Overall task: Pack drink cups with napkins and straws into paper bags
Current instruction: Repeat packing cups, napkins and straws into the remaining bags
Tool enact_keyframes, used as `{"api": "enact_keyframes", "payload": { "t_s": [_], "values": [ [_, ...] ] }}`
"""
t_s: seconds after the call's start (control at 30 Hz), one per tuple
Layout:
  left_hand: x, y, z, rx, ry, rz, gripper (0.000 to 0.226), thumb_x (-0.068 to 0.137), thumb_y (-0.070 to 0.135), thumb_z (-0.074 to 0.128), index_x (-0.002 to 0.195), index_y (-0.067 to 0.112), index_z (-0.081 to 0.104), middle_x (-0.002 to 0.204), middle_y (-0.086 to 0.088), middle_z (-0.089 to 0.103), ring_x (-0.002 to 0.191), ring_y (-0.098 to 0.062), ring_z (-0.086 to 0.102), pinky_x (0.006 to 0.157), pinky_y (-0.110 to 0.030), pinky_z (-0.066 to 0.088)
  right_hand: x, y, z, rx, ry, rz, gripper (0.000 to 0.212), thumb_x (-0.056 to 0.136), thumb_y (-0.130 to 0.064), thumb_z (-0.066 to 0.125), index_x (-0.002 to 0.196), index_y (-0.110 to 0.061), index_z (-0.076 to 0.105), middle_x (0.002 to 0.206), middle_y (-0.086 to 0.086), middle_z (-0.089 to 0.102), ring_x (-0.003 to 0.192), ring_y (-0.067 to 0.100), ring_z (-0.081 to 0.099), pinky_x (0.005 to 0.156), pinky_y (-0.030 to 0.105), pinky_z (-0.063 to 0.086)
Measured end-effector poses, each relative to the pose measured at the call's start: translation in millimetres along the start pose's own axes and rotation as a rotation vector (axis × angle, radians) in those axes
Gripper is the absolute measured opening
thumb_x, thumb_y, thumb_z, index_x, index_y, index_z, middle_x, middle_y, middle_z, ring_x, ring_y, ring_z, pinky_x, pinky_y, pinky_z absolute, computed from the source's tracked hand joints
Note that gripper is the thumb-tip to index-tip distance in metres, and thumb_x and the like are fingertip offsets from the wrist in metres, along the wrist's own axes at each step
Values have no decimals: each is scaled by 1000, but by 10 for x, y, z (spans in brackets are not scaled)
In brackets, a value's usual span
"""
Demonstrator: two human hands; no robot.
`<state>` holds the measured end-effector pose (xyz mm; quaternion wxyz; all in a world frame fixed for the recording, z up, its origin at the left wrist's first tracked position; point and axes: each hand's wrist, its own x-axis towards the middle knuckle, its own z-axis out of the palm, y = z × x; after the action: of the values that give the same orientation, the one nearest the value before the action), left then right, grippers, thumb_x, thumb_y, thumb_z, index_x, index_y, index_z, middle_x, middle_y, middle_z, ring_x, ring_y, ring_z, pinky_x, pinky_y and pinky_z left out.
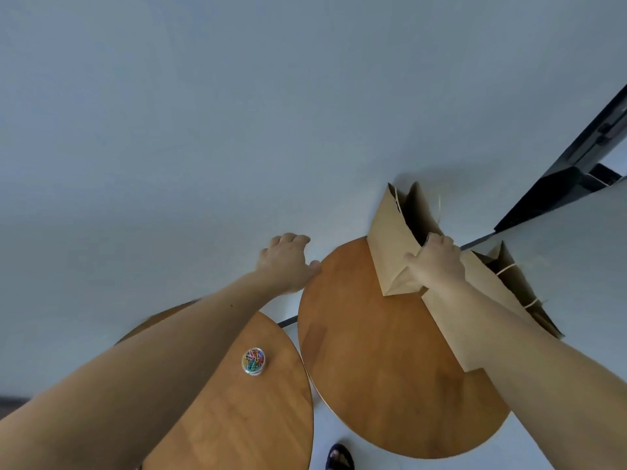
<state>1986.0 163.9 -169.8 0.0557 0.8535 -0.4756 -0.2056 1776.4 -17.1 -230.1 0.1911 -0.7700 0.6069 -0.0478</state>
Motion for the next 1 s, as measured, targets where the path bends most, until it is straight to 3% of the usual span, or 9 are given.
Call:
{"api": "enact_keyframes", "payload": {
  "t_s": [0.13, 0.37, 0.5, 0.6, 0.73, 0.87, 1.0],
  "values": [
    [242, 203, 102, -10, -12, -31, 63, 94, 43, 50, 151, 21, 33, 157, -3, 33, 145, -26, 25, 112, -46, 29, 331, 150, 18, -1, 38, 9, 57, 88, -33, 61, 131, 0, 44, 133, 19, 45, 123, 36, 41, 93, 43, 41],
    [317, 219, 286, -1, -60, -89, 63, 94, 43, 51, 150, 21, 34, 156, -3, 33, 144, -25, 25, 112, -45, 30, 719, 233, 208, -8, 48, 37, 61, 90, -46, 60, 127, 0, 44, 126, 20, 50, 116, 38, 48, 89, 46, 46],
    [204, 112, 324, 9, -88, -124, 62, 95, 42, 51, 150, 20, 34, 157, -3, 32, 145, -24, 24, 114, -45, 29, 803, 260, 330, 21, 13, 10, 24, 94, -29, 52, 99, -6, 52, 94, 15, 62, 81, 33, 57, 72, 38, 48],
    [115, 28, 288, 13, -92, -145, 61, 97, 42, 51, 151, 19, 33, 157, -3, 31, 145, -24, 24, 115, -45, 30, 772, 218, 363, -10, 41, -44, 8, 92, -15, 51, 88, -7, 53, 73, 7, 54, 70, 29, 52, 65, 35, 47],
    [-41, -64, 227, -13, -66, -144, 60, 98, 41, 51, 151, 19, 33, 158, -3, 30, 145, -24, 25, 115, -46, 31, 609, 34, 249, 77, 100, -135, 25, 88, -9, 51, 67, -14, 38, 64, 7, 50, 53, 21, 43, 48, 27, 26],
    [-254, -192, 172, -63, -31, -134, 61, 97, 42, 51, 151, 19, 34, 157, -2, 31, 144, -23, 26, 113, -44, 32, 163, -321, 81, 92, 119, -319, 19, 88, -15, 55, 72, -12, 46, 63, 2, 50, 55, 22, 48, 48, 28, 29],
    [-515, -416, 136, -105, -15, -130, 62, 96, 41, 52, 151, 19, 34, 157, -4, 32, 144, -24, 28, 114, -44, 33, -446, -747, 33, 38, 121, -471, 19, 89, -17, 54, 74, -13, 44, 62, -4, 44, 51, 12, 41, 45, 25, 22]
  ]
}}
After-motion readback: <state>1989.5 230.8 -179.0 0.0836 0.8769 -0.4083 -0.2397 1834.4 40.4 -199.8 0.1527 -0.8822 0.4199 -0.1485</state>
